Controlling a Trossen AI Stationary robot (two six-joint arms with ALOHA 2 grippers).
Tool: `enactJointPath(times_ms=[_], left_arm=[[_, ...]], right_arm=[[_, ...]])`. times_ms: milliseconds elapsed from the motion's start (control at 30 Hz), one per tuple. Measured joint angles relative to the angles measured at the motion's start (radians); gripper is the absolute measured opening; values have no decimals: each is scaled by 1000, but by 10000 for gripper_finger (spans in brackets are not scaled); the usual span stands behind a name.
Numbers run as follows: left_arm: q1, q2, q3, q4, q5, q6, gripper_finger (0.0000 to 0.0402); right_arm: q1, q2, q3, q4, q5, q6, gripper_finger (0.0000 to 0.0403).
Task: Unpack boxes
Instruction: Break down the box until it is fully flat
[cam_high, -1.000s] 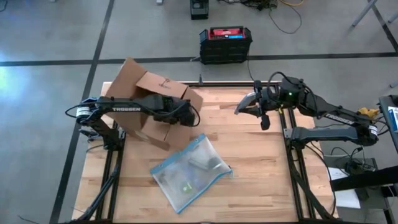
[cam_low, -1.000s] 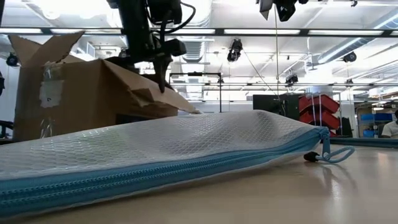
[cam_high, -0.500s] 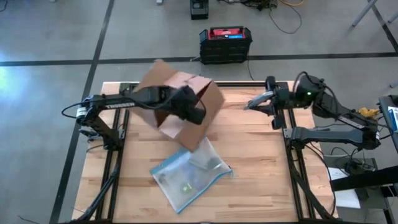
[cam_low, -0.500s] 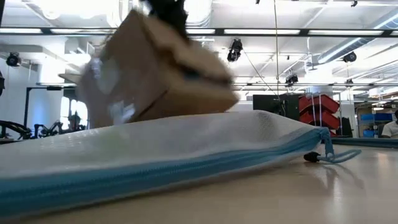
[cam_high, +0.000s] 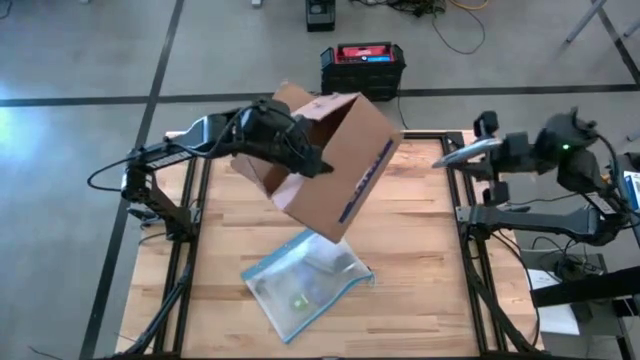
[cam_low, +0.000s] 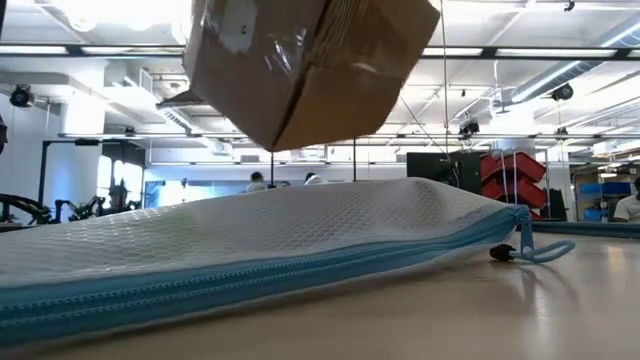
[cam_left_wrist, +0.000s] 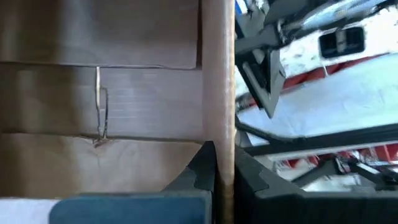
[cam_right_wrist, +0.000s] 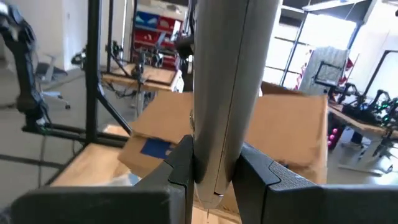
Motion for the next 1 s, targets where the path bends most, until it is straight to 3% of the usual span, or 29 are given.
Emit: enactJointPath(times_ms=[167,367,467,633,800,1000], left_arm=[[4,2,-203,285,157,-48,0],[46,2,-544,961,286,-214,0],[82,0,-723,1144,295,-314,0],[151,-4,-917,1278,299,-353,3],[203,-5,-967,1281,381,-225,49],[253,-46,-970,1245,510,-61,133]], right_arm=[[0,5,-11,-51,2,64,57],[0,25,-28,-59,1,147,57],[0,39,-29,-58,0,182,57],[0,88,-30,-59,-1,242,57],[0,175,-43,-52,7,272,57],[-2,303,-52,-43,228,252,57]])
